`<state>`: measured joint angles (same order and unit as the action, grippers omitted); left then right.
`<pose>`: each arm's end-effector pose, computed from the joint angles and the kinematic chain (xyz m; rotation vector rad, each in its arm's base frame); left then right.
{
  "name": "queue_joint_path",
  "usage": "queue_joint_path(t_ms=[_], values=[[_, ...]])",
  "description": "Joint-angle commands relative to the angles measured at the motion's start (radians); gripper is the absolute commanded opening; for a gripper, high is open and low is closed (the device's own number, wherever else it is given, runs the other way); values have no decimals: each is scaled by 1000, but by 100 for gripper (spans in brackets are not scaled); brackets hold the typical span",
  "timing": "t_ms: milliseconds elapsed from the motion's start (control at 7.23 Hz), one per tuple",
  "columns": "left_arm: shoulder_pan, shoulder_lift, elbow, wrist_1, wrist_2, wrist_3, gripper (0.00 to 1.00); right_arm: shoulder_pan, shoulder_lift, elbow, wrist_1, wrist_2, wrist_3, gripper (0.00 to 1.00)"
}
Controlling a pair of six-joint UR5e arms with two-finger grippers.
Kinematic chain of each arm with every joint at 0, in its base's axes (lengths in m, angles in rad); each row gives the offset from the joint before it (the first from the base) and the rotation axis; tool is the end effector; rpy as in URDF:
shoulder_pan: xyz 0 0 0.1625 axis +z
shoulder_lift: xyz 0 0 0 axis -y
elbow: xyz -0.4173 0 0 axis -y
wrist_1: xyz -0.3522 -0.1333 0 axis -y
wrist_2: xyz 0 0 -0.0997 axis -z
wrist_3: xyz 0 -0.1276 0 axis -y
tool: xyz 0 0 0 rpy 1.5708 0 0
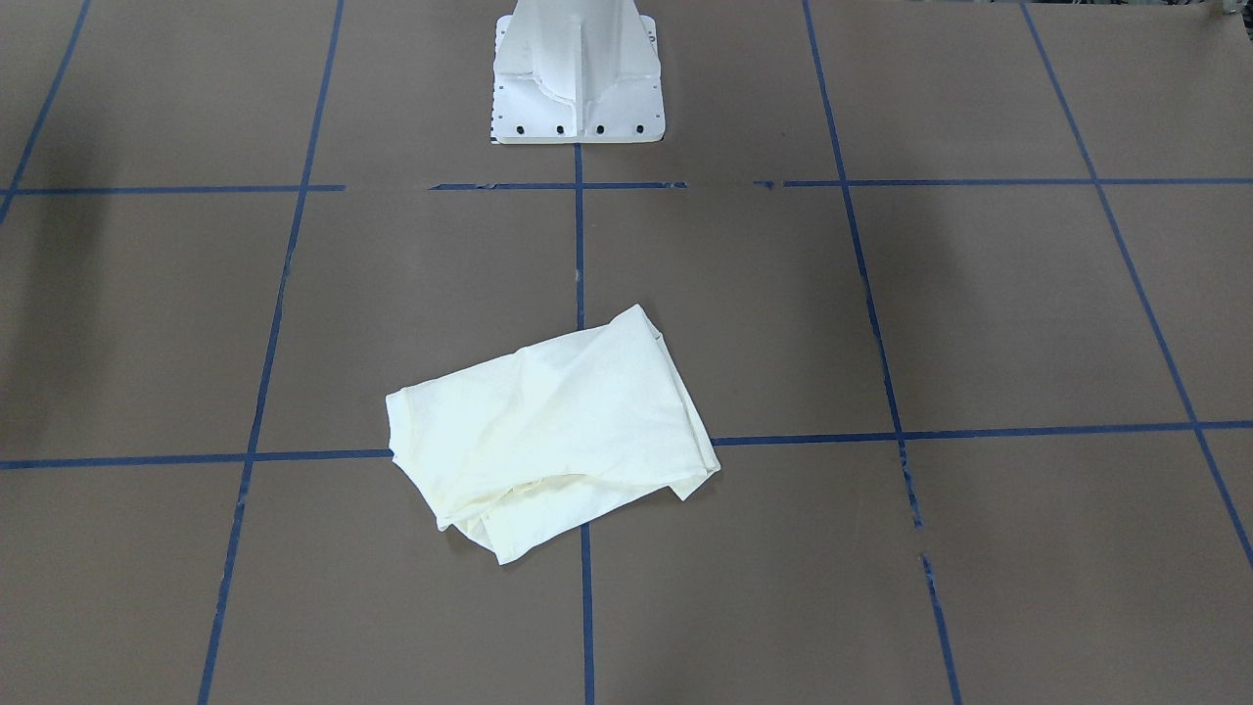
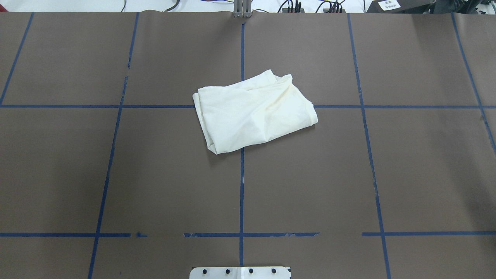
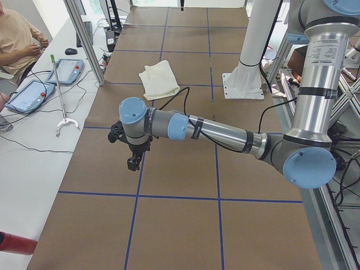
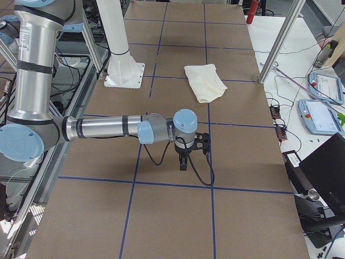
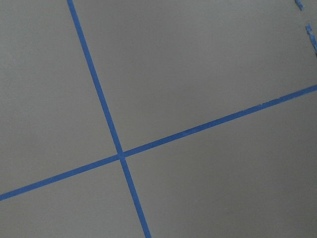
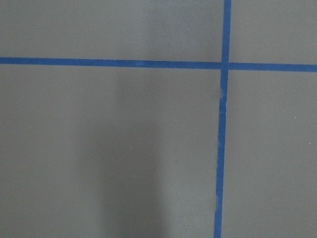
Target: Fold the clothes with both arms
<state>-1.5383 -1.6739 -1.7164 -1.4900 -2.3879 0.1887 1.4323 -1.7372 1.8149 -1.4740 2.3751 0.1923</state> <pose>-0.0241 -0.4982 0.5603 0.2223 0.8029 0.2769 -0.0136 -0.3975 0.6165 0.0306 -0.8183 -0.0194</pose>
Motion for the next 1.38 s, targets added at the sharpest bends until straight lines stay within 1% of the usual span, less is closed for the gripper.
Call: queue_joint_path(t_ms=[0,138,415,553,692,830,1245], values=[[-9,5,0,16,0,0,100,-3,1,-6,0,-2,-2,100],[-11,6,3,51,0,0,100,23,1,3,-2,4,-2,100],[-11,48,6,51,-2,8,100,20,4,38,-66,22,-4,100],[-11,54,18,51,4,3,100,20,34,65,-137,21,-4,100],[-10,87,53,10,1,6,100,17,48,93,-196,21,-5,100],[-9,95,44,-25,-4,2,100,25,48,98,-198,9,-16,100],[-9,95,44,-30,-5,1,100,25,53,86,-201,7,-24,100]])
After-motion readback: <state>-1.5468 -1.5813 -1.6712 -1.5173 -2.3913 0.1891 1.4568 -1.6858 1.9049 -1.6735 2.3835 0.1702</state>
